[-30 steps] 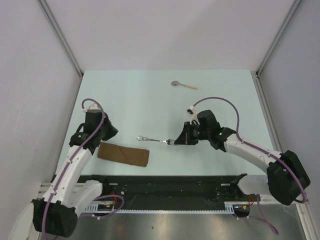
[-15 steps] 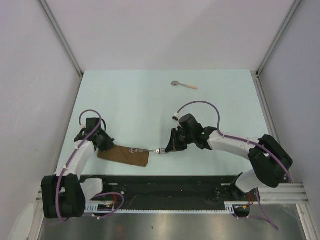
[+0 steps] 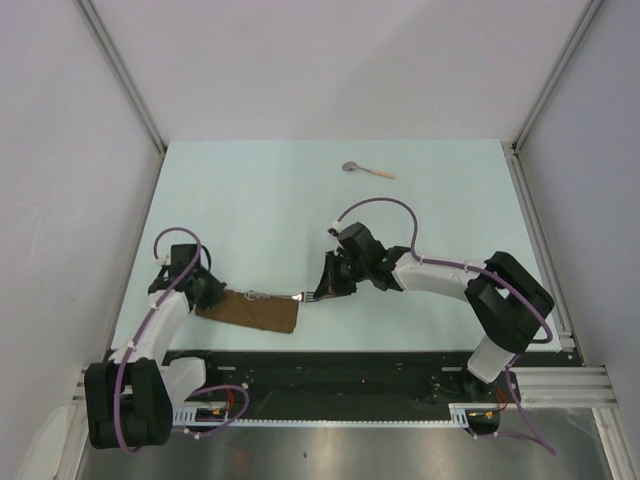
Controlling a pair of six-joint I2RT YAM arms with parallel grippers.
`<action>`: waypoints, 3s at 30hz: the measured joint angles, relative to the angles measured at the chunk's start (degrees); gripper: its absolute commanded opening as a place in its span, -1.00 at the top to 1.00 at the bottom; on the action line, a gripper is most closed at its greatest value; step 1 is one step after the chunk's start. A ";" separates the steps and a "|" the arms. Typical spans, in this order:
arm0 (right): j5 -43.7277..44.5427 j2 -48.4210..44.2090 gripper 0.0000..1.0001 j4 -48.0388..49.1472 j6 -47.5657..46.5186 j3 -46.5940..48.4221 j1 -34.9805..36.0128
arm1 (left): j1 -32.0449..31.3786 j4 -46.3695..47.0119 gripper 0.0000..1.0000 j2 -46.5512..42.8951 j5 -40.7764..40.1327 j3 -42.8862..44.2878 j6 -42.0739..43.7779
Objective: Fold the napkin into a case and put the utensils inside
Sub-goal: Insert the fork into the folded napkin.
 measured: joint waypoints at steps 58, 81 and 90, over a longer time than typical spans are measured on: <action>1.29 10.84 1.00 -3.21 5.51 9.01 4.76 | 0.22 1.09 1.00 -7.19 -3.93 -3.52 -4.61; -0.50 13.14 1.00 -3.54 3.32 11.78 5.05 | 0.24 -0.55 1.00 -8.09 -6.71 -3.50 -4.63; -2.32 16.48 1.00 -0.20 4.76 13.44 5.05 | 0.24 -0.57 1.00 -8.11 -6.97 -3.48 -4.61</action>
